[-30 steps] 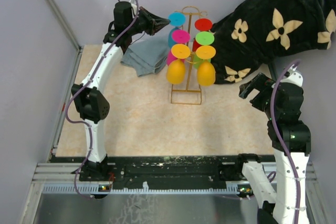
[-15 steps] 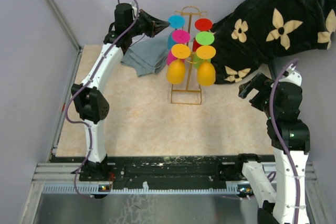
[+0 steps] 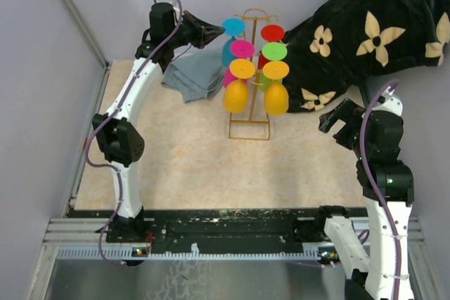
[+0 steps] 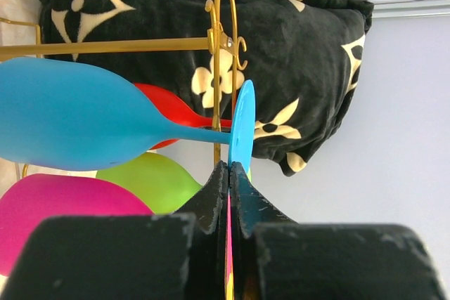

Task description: Take the wine glass off the wine glass rack

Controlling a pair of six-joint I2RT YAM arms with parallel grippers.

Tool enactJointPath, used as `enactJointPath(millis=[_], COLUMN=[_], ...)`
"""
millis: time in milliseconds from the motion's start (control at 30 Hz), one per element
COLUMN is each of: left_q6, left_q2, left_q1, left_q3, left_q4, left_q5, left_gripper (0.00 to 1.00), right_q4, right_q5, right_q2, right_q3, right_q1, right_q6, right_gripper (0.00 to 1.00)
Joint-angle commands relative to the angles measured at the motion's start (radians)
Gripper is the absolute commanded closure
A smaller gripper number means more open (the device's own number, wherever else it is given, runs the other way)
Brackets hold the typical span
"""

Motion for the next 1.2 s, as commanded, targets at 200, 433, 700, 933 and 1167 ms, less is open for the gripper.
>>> enactJointPath(millis=[200,433,700,933,1167], left_q6=[-0.016,0.012,0.162,0.416,0.837], left_q2=[-0.071,-0.090,-0.127,-0.172,-0.291], left_q1=[0.028,0.072,0.199,0.268,0.268], left_q3=[-0.020,-0.031,-0.071,-0.081,-0.100], left_q4=[-0.004,0.017,0.076,0.001,-0.064], left_q5=[-0.007,0.006,0.096,0.172,0.134], left_gripper=[1.00,1.00,1.00,1.00,1.00], right_q4=[0.040,0.035,0.040,0.088,0.117], right_q5=[-0.006,0.002,0.001,-0.061,-0.213], right_q2=[-0.009,-0.009,0.063,0.198,0.412], right_q3=[0.002,0.016,0.131,0.270,0.492], right_q1=[-0.005,-0.005,-0.005,-0.005,-0.005], right_q6=[0.005,0.001,-0.038,-0.070,-0.101], right_gripper=[0.02,0.02,0.01,0.02,0.02])
